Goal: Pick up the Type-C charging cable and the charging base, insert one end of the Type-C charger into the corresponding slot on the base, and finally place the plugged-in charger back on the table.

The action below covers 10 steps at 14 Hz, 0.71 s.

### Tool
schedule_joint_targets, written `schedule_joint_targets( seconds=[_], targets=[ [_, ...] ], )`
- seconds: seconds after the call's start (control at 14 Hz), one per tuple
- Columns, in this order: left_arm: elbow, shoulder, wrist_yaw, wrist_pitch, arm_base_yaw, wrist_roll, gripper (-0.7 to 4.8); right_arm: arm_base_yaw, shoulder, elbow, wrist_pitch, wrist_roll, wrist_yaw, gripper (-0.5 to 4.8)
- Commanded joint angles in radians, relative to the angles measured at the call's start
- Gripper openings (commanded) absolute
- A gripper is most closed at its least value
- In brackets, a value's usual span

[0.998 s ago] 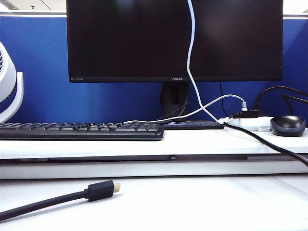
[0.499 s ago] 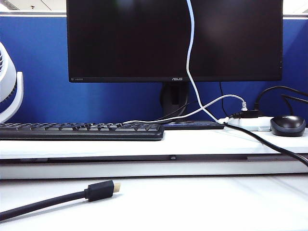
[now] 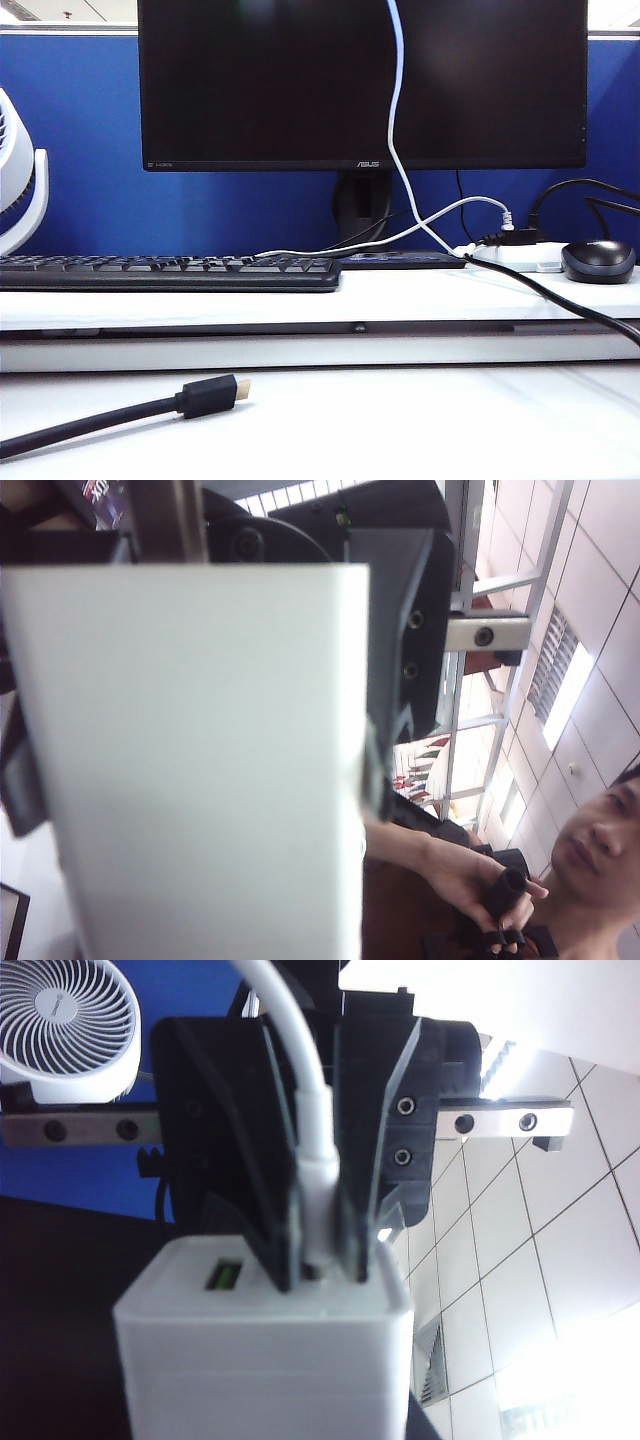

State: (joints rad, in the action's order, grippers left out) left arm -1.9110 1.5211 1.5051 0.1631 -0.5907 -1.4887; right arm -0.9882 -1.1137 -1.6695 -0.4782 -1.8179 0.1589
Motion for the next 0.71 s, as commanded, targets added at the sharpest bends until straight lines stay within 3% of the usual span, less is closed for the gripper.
schedule_joint_targets(
  seconds=[0.07, 0.71],
  targets=[
    [0.000, 0.026, -0.181, -0.014, 0.037, 0.015, -0.06, -0.048, -0.010, 0.006, -0.050, 0.003, 0.179, -0.01],
    [0.000, 0.037, -0.185, -0.011, 0.037, 0.014, -0.06, -0.070, -0.017, 0.006, -0.064, 0.000, 0.185, -0.01]
  ],
)
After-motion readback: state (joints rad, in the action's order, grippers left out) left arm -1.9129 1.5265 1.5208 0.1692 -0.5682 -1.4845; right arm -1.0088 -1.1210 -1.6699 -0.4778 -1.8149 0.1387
